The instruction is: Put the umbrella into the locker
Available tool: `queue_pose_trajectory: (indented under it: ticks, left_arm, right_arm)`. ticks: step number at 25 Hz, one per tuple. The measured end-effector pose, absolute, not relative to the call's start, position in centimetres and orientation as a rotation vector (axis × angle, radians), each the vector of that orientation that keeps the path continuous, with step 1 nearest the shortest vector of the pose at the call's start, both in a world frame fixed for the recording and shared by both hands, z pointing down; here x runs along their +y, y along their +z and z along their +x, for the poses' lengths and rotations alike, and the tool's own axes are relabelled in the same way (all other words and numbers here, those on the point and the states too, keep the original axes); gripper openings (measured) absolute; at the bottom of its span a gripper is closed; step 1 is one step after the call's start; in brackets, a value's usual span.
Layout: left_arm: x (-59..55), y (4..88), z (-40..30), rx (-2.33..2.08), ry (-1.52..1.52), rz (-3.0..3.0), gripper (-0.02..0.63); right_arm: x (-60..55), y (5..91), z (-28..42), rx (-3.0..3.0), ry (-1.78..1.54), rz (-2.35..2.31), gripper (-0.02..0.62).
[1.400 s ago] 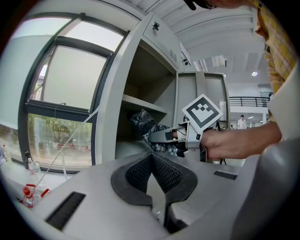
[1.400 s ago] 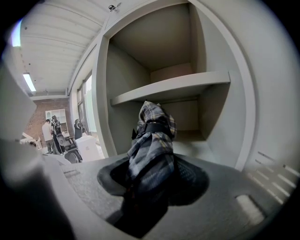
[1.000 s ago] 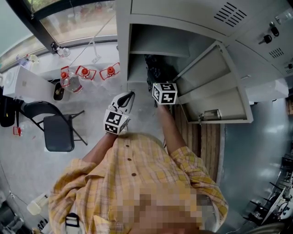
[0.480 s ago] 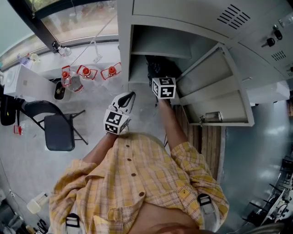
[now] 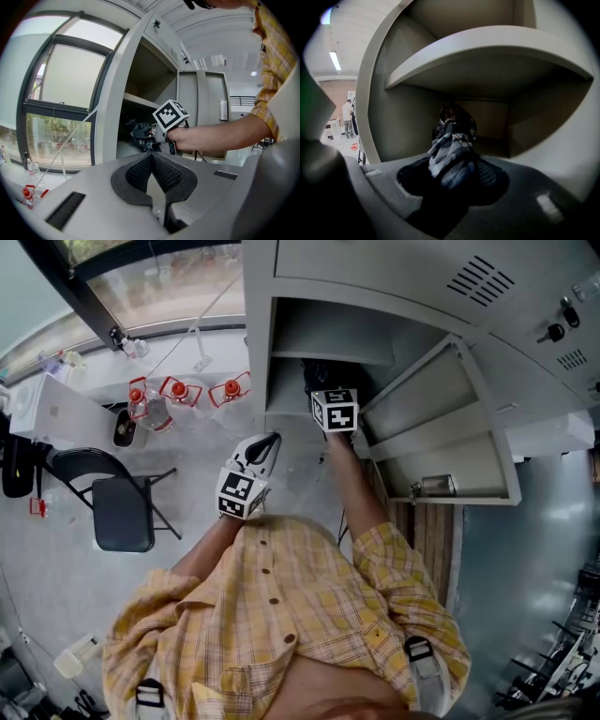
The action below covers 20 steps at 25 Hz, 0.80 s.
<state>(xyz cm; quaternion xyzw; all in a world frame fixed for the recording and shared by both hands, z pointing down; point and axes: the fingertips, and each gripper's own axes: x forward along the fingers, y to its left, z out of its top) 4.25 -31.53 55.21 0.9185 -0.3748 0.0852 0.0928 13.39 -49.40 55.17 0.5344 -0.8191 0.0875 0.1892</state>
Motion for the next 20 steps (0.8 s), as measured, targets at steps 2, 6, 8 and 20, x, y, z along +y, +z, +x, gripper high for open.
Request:
queue_pose_trajectory:
  ticks: [2, 6, 8, 20]
  left_arm:
    - [-31.3, 55.4, 4.3, -1.101, 0.263, 2.724, 0.005]
    - [-31.2, 55.0, 4.1, -1.113, 0.279, 2.713, 0.005]
    - [-31.1, 55.1, 4.1, -1.113, 0.274, 2.717, 0.005]
    - [-30.4, 55.3, 4.3, -1.099, 0.278, 2.725, 0.005]
  right_arm:
    - [-49.8, 55.4, 13.4, -2.295, 0.242, 1.486, 0.189]
    - [-50.3, 56.3, 12.9, -2.276, 0.198, 1.426, 0.189]
    - [-50.5, 56.8, 12.6, -2.267, 0.188, 1.408, 0.189]
    - [-51.9, 58.3, 12.6, -2.216, 0.213, 1.383, 0.195]
